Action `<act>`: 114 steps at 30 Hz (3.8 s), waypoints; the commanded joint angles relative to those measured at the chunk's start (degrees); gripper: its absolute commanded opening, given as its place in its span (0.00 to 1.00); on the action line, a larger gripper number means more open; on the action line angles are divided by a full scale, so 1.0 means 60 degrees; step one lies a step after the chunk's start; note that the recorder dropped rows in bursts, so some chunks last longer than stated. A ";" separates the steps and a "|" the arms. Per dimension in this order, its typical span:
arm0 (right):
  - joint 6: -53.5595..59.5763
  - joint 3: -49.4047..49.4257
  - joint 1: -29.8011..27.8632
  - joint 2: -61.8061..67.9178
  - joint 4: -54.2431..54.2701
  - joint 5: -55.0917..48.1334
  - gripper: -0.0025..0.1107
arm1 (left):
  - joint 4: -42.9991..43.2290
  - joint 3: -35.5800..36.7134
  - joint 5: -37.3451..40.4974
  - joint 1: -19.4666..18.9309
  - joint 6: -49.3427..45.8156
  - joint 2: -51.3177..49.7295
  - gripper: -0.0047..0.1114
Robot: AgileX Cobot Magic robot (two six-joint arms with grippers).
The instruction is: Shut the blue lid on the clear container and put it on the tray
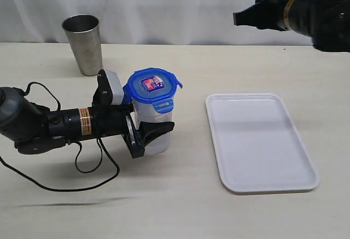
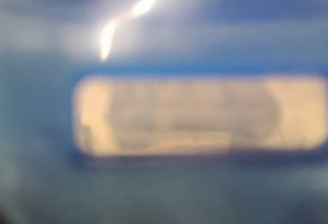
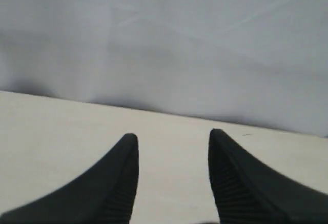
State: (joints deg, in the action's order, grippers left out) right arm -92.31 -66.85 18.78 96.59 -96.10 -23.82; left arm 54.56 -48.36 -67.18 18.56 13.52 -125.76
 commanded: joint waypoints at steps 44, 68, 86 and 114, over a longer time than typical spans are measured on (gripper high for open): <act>2.0386 -0.3963 0.0441 0.2898 2.2689 -0.6902 0.38 | 0.0288 -0.0068 0.0768 -0.0037 0.0042 -0.0006 0.04; 2.1525 -0.3963 0.0421 0.3097 2.3147 -0.6386 0.55 | 0.0289 -0.0068 0.0689 -0.0037 0.0042 -0.0006 0.04; 2.2679 -0.4410 0.0440 0.1335 2.3070 -0.5979 0.54 | 0.0289 -0.0068 0.0838 -0.0037 0.0042 -0.0006 0.04; 2.3841 -0.2489 0.3787 0.0756 1.5764 -0.3978 0.35 | 0.0254 -0.0068 0.0834 -0.0037 0.0042 -0.0006 0.04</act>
State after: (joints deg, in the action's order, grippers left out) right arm 50.89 -83.25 41.39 101.30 -0.74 -51.26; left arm 55.58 -48.92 -66.08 18.02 14.45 -125.76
